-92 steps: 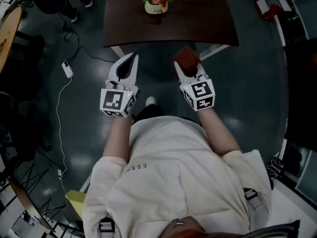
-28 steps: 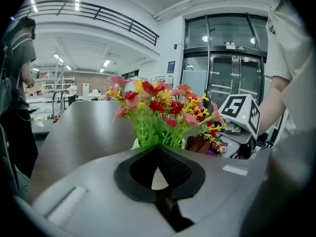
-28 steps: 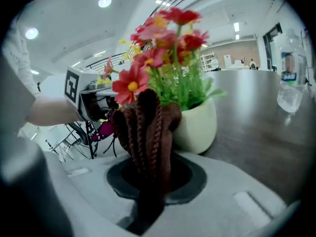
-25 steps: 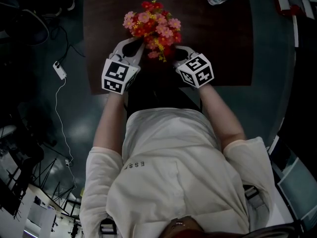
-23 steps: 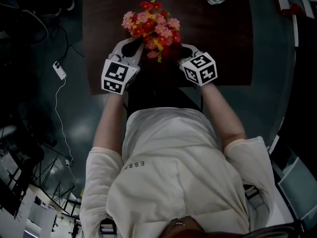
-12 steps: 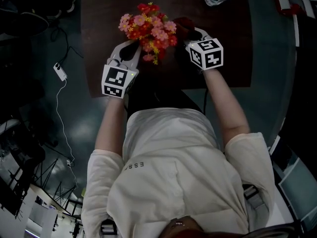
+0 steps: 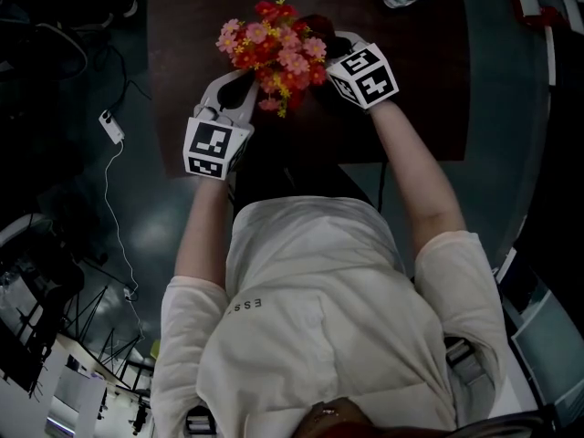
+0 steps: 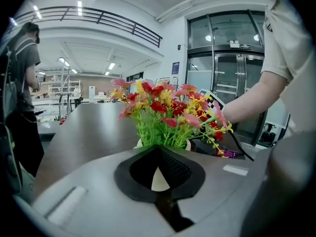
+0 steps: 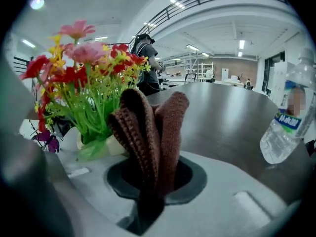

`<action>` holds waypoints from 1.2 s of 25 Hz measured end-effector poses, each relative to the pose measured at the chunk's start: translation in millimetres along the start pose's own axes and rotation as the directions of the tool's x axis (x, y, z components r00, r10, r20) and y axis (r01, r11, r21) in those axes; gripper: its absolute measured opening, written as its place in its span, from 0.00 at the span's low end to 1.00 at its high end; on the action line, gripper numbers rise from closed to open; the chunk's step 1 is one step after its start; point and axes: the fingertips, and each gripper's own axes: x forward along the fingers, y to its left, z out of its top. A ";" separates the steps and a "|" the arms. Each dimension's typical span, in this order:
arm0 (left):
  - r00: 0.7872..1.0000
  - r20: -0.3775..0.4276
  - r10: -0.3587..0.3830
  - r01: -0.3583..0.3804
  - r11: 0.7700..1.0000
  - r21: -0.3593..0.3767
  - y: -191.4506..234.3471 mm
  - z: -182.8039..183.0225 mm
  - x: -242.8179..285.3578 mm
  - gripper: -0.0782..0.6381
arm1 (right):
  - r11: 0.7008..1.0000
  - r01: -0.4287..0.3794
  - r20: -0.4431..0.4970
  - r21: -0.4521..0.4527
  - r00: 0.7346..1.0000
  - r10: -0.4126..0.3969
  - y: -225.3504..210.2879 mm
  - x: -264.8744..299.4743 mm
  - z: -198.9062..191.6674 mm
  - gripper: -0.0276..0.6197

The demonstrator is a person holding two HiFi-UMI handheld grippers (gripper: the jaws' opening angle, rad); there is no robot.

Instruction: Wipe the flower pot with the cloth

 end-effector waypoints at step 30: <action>0.996 0.026 -0.087 0.089 0.992 -0.093 -9.4 11.5 -8.8 0.13 | 0.996 0.031 -0.060 0.088 0.998 -0.026 71.3 -63.1 -48.5 0.12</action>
